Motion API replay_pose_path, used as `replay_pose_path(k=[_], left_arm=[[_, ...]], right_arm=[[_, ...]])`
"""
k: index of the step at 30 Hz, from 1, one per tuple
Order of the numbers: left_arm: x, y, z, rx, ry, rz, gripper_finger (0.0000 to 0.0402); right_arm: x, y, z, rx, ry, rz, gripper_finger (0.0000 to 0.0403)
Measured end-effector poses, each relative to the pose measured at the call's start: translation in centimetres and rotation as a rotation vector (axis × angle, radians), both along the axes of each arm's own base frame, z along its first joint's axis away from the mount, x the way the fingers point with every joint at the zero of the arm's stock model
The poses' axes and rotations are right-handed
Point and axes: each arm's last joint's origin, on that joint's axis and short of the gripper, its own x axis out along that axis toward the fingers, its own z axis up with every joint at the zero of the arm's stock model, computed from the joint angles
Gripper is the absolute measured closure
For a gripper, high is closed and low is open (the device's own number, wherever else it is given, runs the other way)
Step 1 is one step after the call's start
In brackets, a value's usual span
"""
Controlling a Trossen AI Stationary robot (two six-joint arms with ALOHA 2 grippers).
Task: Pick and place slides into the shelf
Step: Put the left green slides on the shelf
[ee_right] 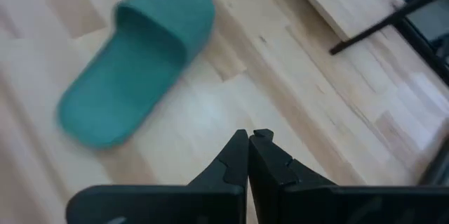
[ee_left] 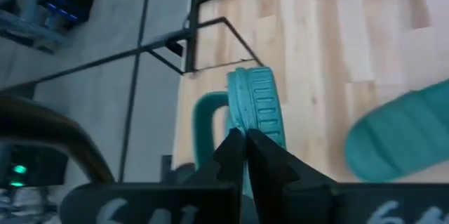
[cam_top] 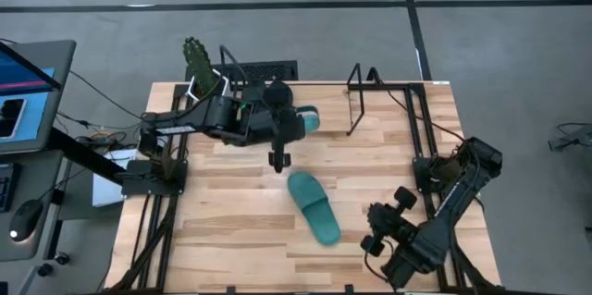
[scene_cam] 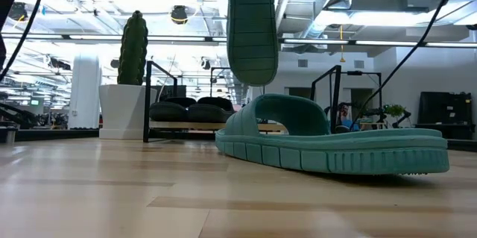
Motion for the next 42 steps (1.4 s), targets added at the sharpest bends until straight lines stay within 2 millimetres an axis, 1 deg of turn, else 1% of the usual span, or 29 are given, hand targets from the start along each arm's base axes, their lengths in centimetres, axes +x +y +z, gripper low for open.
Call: replay_pose_path(k=[5,12,14,16,22,28,30,33,36,42], left_arm=[[0.4,1.5,0.3,0.058,0.003,-0.020,0.0401],[0.5,3.9,0.4,0.123,0.017,0.013,0.0400],[0.5,4.2,0.4,0.109,0.017,0.013,0.0400],[0.5,4.0,0.3,0.081,0.017,0.006,0.0401],[-0.3,2.4,-0.4,0.012,0.079,0.034,0.0401],[-1.6,0.5,-1.4,-0.203,0.192,0.014,0.0401],[-1.6,-0.1,-1.9,-0.253,0.223,-0.005,0.0401],[-1.3,-1.5,-3.2,-0.281,0.286,-0.050,0.0401],[-0.8,-3.1,-5.2,-0.261,0.348,-0.086,0.0393],[0.5,-5.9,-10.6,-0.146,0.404,-0.094,0.0343]], right_arm=[[1.1,-1.5,-1.2,-0.014,0.007,-0.076,0.0403],[2.4,-3.3,-3.2,-0.019,0.022,-0.146,0.0403],[2.6,-3.5,-3.7,-0.007,0.027,-0.162,0.0403],[2.6,-3.6,-4.1,0.005,0.032,-0.166,0.0403],[1.9,-3.0,-5.0,0.038,0.041,-0.169,0.0403],[0.4,-2.0,-5.7,0.059,0.010,-0.194,0.0403],[0.0,-1.6,-5.8,0.071,-0.006,-0.196,0.0403],[-0.5,-1.1,-6.0,0.090,-0.029,-0.198,0.0403],[-0.8,-0.6,-6.0,0.109,-0.046,-0.192,0.0403],[-1.3,0.0,-6.0,0.128,-0.059,-0.166,0.0403]])
